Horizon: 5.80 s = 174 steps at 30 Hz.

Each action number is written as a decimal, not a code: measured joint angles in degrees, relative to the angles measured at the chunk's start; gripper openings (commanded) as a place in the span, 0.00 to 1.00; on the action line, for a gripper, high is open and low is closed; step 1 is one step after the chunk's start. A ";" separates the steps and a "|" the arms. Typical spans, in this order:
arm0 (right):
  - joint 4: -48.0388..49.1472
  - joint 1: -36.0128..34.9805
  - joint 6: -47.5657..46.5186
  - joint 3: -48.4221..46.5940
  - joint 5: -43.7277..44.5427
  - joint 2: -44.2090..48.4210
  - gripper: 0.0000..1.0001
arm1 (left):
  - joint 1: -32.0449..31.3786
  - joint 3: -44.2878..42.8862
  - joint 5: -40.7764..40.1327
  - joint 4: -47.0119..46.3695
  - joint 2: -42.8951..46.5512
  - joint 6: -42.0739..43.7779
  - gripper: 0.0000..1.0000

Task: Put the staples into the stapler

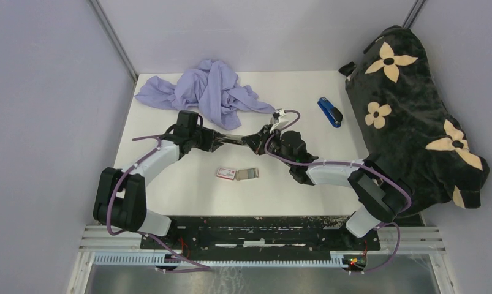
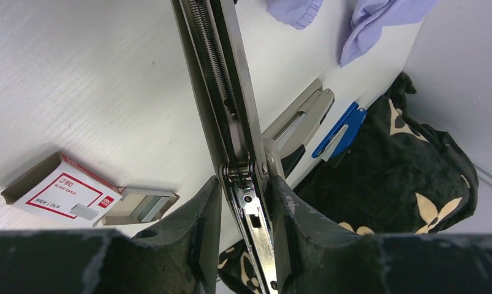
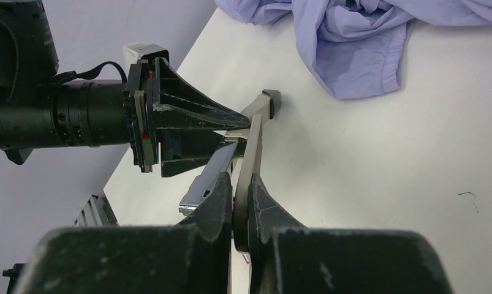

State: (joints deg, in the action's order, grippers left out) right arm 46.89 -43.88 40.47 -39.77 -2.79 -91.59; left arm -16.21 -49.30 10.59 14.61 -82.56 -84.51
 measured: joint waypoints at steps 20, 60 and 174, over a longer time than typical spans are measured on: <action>-0.70 -0.63 -1.77 0.00 -4.68 -4.90 0.72 | 1.88 -2.36 -8.81 3.10 -8.66 5.33 0.03; -66.18 8.39 -19.76 -29.90 18.43 -2.99 0.90 | -9.16 -27.50 -31.61 22.58 -27.78 30.53 0.37; -42.40 7.50 -0.85 -6.93 -3.06 14.38 0.64 | -20.46 8.09 1.25 -33.77 -6.64 19.76 0.03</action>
State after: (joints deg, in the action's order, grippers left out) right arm 4.49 -36.38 39.62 -46.70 -5.85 -77.21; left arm -36.67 -41.21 11.84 -19.16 -89.21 -64.75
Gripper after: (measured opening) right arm 0.639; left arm 0.116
